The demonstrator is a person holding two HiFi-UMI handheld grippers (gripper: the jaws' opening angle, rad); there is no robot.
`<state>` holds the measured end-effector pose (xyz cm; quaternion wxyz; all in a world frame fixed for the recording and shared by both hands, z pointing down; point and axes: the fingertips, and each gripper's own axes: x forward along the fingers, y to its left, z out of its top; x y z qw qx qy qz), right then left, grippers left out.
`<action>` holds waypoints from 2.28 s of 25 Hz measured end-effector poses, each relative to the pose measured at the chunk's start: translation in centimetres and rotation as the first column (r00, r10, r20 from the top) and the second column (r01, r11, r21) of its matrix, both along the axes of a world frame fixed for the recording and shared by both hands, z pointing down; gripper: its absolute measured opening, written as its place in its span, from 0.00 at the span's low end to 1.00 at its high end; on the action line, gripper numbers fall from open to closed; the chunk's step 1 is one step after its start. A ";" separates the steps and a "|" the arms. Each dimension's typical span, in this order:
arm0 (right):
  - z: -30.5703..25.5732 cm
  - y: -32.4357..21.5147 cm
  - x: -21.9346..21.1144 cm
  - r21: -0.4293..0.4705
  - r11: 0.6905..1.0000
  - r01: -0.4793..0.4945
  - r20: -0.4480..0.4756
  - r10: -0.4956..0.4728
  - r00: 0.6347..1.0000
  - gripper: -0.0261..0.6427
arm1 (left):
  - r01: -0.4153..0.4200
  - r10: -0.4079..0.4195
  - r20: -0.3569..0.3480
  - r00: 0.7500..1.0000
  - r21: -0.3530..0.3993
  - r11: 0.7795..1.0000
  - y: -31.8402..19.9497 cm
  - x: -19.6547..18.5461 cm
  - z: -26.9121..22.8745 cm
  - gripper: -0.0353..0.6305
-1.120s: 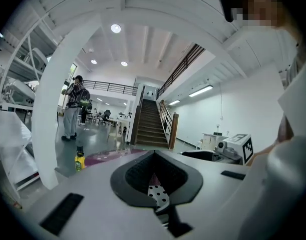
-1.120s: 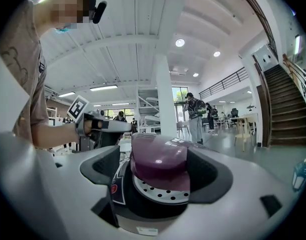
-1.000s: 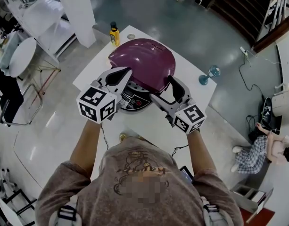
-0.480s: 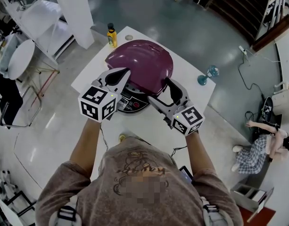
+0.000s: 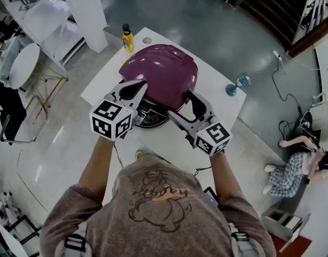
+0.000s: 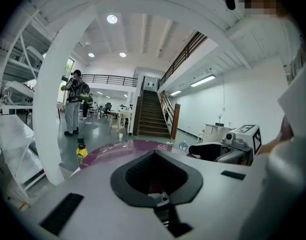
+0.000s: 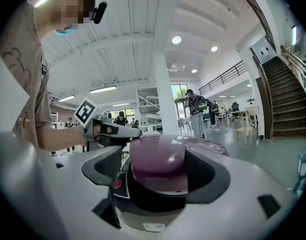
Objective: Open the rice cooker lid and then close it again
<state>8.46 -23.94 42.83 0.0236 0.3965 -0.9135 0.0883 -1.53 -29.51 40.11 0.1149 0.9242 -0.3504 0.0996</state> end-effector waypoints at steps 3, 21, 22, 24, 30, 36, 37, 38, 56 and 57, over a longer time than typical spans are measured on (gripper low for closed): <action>0.5 -0.1 -0.1 -0.011 1.000 -0.002 0.003 0.002 1.000 0.60 | 0.000 0.000 0.006 1.000 -0.014 1.000 0.0 -0.2 0.8 0.08; 2.9 0.2 -0.3 -0.077 0.997 -0.012 -0.003 0.011 1.000 0.57 | -0.011 0.019 0.094 0.995 -0.078 0.997 0.7 -0.5 4.4 0.09; 3.0 0.2 -0.4 -0.080 0.997 -0.011 -0.005 0.011 1.000 0.56 | -0.014 0.022 0.102 0.995 -0.081 0.997 0.7 -0.5 4.6 0.09; 3.2 0.2 -0.4 -0.086 0.996 -0.012 -0.007 0.011 1.000 0.56 | -0.018 0.027 0.111 0.993 -0.087 0.996 0.7 -0.5 4.8 0.08; 3.7 0.0 -0.5 -0.103 0.995 -0.011 -0.012 0.010 1.000 0.56 | -0.020 0.035 0.127 0.991 -0.118 0.993 0.5 -0.5 5.5 0.09; 4.0 0.1 -0.5 -0.114 0.993 -0.006 -0.023 0.003 1.000 0.56 | -0.022 0.041 0.142 0.989 -0.132 0.991 0.7 -0.5 5.9 0.08; 4.0 0.1 -0.5 -0.116 0.993 -0.005 -0.025 0.002 1.000 0.56 | -0.023 0.042 0.149 0.988 -0.132 0.991 0.7 -0.5 6.0 0.08; 4.1 0.1 -0.5 -0.117 0.993 -0.004 -0.026 0.001 1.000 0.56 | -0.023 0.043 0.156 0.987 -0.130 0.991 0.7 -0.4 6.1 0.09; 4.1 0.2 -0.5 -0.111 0.994 -0.012 -0.037 0.008 0.999 0.55 | -0.024 0.050 0.176 0.983 -0.144 0.989 0.7 -0.3 6.2 0.08; 4.1 0.2 -0.5 -0.111 0.994 -0.013 -0.038 0.009 0.999 0.55 | -0.024 0.051 0.182 0.982 -0.146 0.989 0.8 -0.3 6.3 0.08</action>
